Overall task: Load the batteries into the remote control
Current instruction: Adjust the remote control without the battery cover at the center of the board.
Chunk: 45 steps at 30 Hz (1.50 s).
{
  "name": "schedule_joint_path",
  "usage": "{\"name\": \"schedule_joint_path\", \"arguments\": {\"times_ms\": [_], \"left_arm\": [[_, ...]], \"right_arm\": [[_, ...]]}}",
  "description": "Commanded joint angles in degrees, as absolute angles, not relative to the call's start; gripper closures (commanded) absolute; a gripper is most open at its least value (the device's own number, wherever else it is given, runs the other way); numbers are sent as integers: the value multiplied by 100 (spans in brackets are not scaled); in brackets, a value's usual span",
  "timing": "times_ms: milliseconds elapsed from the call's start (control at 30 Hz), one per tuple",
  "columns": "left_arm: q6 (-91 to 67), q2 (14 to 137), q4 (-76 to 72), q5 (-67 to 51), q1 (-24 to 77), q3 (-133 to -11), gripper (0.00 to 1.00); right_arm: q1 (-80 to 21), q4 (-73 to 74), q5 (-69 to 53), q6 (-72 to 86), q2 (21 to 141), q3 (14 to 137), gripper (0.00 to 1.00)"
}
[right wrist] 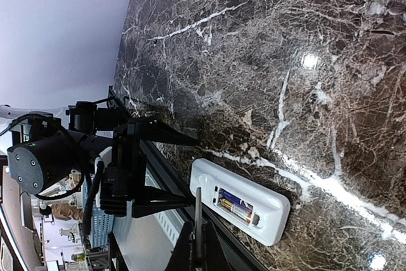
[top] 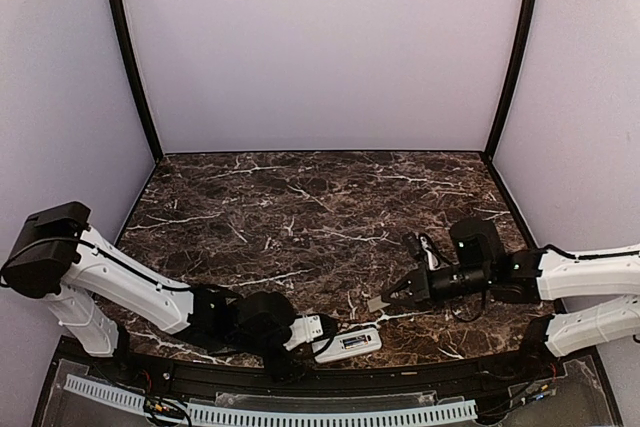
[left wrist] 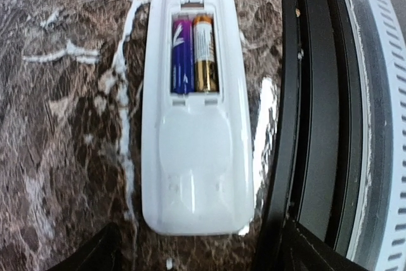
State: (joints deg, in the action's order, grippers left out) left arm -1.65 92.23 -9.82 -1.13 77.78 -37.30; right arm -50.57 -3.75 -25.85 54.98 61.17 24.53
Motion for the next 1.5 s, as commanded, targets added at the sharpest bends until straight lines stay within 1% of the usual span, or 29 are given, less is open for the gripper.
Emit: {"name": "schedule_joint_path", "arguments": {"times_ms": [0, 200, 300, 400, 500, 600, 700, 733, 900, 1067, 1133, 1233, 1467], "left_arm": [[-382, 9594, -817, -252, 7770, -4057, 14], [-582, 9742, -682, -92, 7770, -4123, 18], [-644, 9802, -537, -134, 7774, -4175, 24], [-732, 9888, -445, -174, 7777, -4210, 33], [-787, 10012, -356, -231, 7785, -4258, 39], [-856, 10144, -259, -348, 7791, -4309, 49], [-938, 10272, -255, -470, 7811, -4332, 56], [-961, 10291, -264, -472, 7812, -4332, 60], [-1224, 10287, -495, -349, 7828, -4329, 71], [-1243, 10338, -688, -80, 7840, -4398, 76], [-1219, 10389, -706, -64, 7840, -4395, 77], [-1224, 10485, -723, 152, 7840, -4406, 80], [-1236, 10593, -685, 255, 7835, -4482, 81]], "right_arm": [[-5080, -1070, -2718, 5428, 6019, 2069, 100], [-5194, -1822, -2775, 5640, 6161, 1587, 100], [-5411, -2111, -2566, 5685, 6209, 1504, 100], [-5559, -2127, -2392, 5669, 6294, 1511, 100], [-5611, -2360, -2470, 5695, 6432, 1453, 100], [-5642, -2484, -2512, 5634, 6620, 1425, 100], [-5658, -2681, -2599, 5589, 6854, 1406, 100], [-5661, -2756, -2643, 5594, 6941, 1400, 100], [-5675, -3151, -2744, 5651, 7191, 1356, 100], [-5694, -3354, -2722, 5626, 7425, 1326, 100], [-5690, -3656, -2845, 5635, 7583, 1293, 100], [-5723, -3732, -2999, 5546, 7835, 1402, 100], [-5811, -4015, -3019, 5697, 8140, 1407, 100]]}}
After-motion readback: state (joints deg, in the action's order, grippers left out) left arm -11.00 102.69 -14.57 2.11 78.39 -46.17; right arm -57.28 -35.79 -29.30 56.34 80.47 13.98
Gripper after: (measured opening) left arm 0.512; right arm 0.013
